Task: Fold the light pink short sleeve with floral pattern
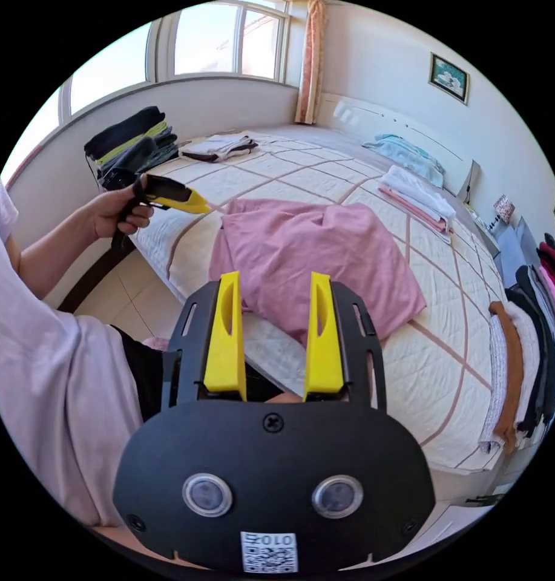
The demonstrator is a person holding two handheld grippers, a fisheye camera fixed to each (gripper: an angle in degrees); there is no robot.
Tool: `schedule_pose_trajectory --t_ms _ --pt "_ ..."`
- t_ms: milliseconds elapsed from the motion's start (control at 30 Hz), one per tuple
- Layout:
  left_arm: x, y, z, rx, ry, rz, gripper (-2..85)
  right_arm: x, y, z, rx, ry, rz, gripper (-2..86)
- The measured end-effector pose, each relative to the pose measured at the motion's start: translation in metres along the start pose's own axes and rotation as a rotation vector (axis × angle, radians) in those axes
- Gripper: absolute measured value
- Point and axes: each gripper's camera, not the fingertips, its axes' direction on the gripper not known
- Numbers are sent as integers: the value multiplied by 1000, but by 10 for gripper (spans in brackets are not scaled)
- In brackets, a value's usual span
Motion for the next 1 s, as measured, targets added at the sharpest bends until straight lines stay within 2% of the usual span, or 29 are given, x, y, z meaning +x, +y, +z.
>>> schedule_pose_trajectory --t_ms 167,267,367,433,533,633,700,767,800,867,933,1000 --pt "1 -16 38 -63 60 18 32 -36 -17 39 -91 122 -73 133" --pt "-2 -15 38 -19 115 20 13 -39 -14 31 -68 231 -64 78" --pt "-6 -18 1 76 329 46 5 -6 -19 -27 3 77 -15 45" --pt "0 -24 -26 84 388 94 3 23 -19 -92 111 -99 -25 38" --pt "25 -35 -87 174 334 213 2 51 -17 -169 259 -186 -29 30" --pt "41 -51 -128 211 126 269 3 86 -4 -204 331 -56 95 28" --pt "25 -66 -123 166 117 219 3 110 3 -191 298 -17 196 30" --pt "15 -69 -105 126 224 184 4 117 10 -172 299 -111 222 35" --pt "19 -66 -92 115 291 181 4 109 14 -162 334 -190 201 40" --pt "36 -60 -74 85 333 210 5 87 15 -143 361 -215 201 80" --pt "55 -54 -59 66 342 234 7 50 5 -109 294 -193 169 125" --pt "78 -47 -46 67 410 260 9 25 -6 -87 253 -236 140 127"
